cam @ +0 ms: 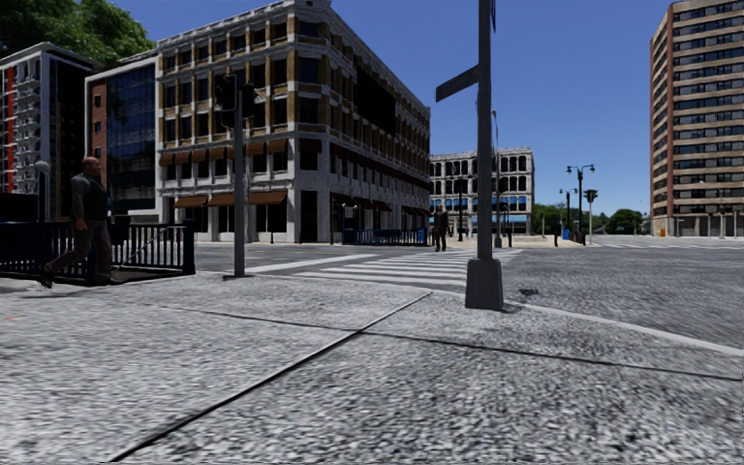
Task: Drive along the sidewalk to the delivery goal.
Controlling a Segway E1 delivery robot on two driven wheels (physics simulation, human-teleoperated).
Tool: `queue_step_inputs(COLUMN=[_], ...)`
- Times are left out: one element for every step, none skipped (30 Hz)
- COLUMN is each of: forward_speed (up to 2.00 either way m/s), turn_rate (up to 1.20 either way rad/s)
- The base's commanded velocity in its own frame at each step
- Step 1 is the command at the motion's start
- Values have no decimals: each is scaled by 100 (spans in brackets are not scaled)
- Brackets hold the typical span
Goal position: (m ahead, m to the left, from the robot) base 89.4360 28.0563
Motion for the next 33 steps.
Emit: queue_step_inputs(forward_speed=[200, 200, 200, 200, 200, 200, 200, 200, 200, 200, 200, 200, 200, 200, 200, 200, 200, 200, 200, 200, 200, 200, 200, 200, 200, 200, 200, 200, 200, 200, 200, 200, 200], turn_rate=[1, 0, 0, 0, 0, 0, 0, 0, 0, 0, 0, 0, 0, 0, 0, 0, 0, 0, 0, 0, 0, 0, 0, 0, 0, 0, 0, 0, 0, -4, -4, -8, -10])
